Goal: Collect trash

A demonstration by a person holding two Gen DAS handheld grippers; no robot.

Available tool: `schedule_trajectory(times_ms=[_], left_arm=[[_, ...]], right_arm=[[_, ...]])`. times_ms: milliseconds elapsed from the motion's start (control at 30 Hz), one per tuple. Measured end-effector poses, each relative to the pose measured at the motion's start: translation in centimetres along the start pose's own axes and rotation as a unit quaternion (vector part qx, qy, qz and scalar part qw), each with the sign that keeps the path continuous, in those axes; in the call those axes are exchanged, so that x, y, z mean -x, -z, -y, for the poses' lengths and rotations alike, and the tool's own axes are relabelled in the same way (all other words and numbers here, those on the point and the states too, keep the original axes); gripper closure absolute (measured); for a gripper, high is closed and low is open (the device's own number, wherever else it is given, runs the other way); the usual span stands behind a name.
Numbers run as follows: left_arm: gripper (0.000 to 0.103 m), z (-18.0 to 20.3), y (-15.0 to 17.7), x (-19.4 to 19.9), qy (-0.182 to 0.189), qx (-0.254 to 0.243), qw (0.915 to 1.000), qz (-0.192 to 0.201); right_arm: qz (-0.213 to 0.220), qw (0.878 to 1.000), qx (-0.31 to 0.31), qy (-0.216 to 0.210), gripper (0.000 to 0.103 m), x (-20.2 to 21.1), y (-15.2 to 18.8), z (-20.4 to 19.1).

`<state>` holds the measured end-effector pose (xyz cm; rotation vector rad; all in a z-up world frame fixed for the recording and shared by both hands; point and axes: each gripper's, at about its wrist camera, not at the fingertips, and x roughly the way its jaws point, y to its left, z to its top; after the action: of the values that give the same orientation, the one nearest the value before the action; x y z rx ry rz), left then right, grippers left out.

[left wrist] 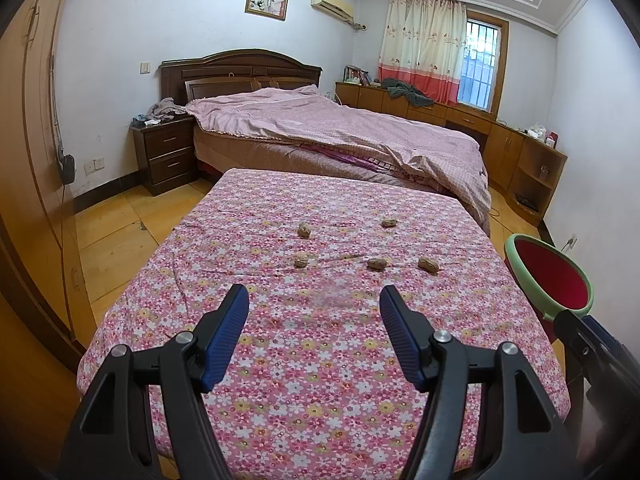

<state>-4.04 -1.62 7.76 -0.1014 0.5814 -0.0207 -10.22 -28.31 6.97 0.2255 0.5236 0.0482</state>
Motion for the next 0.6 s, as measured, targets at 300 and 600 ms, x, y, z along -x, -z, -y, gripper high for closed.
schedule_trajectory(times_ms=[300,600], left_arm=[[0.035,0.02,-0.02,0.07,-0.001,0.000,1.0000,0.000],[0.035,-0.01,-0.02,0.07,-0.002,0.000,1.0000,0.000]], right_arm=[[0.000,1.000,-0.001,0.001,0.022,0.09,-0.05,0.07],[0.000,1.000,0.000,0.001,0.022,0.16,-0.09,0.14]])
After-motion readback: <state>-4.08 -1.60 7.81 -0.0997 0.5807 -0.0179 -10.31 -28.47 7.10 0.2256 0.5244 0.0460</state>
